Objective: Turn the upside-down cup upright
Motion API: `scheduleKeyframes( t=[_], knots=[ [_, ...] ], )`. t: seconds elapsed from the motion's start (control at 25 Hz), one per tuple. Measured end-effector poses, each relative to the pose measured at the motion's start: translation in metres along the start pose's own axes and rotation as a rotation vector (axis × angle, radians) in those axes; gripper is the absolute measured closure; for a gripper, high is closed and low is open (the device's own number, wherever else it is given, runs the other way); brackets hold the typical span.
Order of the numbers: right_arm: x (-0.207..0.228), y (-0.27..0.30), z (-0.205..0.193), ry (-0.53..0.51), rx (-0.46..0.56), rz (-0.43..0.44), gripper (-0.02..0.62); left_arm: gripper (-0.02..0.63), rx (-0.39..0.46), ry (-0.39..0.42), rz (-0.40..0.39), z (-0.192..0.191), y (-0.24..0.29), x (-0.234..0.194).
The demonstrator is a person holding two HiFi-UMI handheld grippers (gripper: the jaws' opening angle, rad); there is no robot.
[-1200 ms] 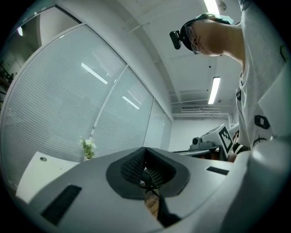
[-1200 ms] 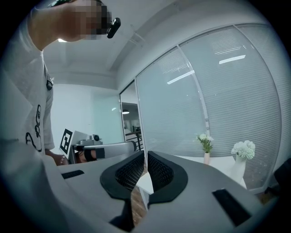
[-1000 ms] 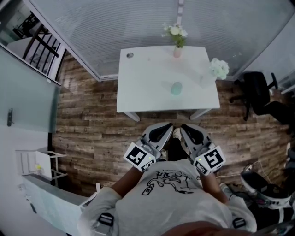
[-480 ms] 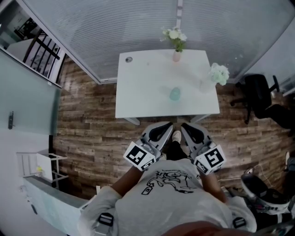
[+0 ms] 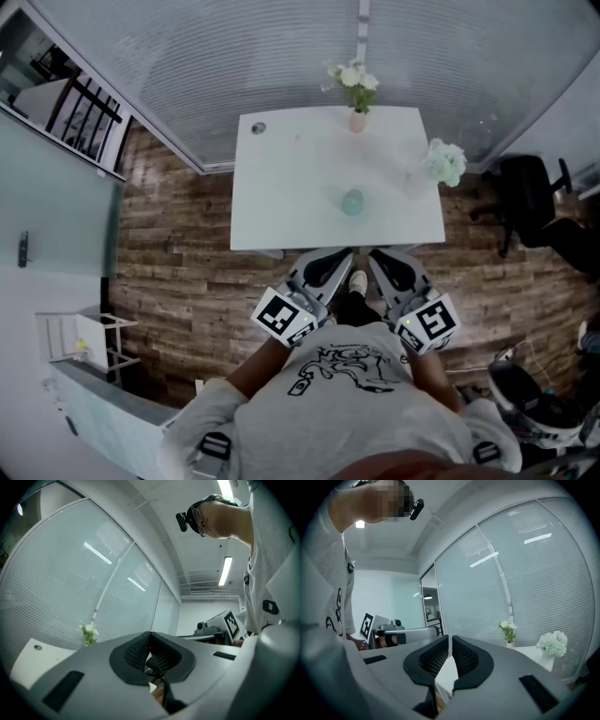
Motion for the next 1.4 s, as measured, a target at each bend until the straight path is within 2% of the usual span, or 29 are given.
scheduleKeyframes(
  t=[1.4],
  knots=[
    [0.168, 0.044, 0.058, 0.008, -0.011, 0.069, 0.548, 0.603, -0.03, 0.015, 0.051, -0.003, 0.168, -0.067]
  ],
)
Point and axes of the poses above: the fingertips, and each gripper's own axes: y forward along the fingers, x to its right, z out of its top, the point moved 4 cm from there along -y, backward along the fingers, and after that the axes turned 8 degrees about y, right-handed, at the moved point
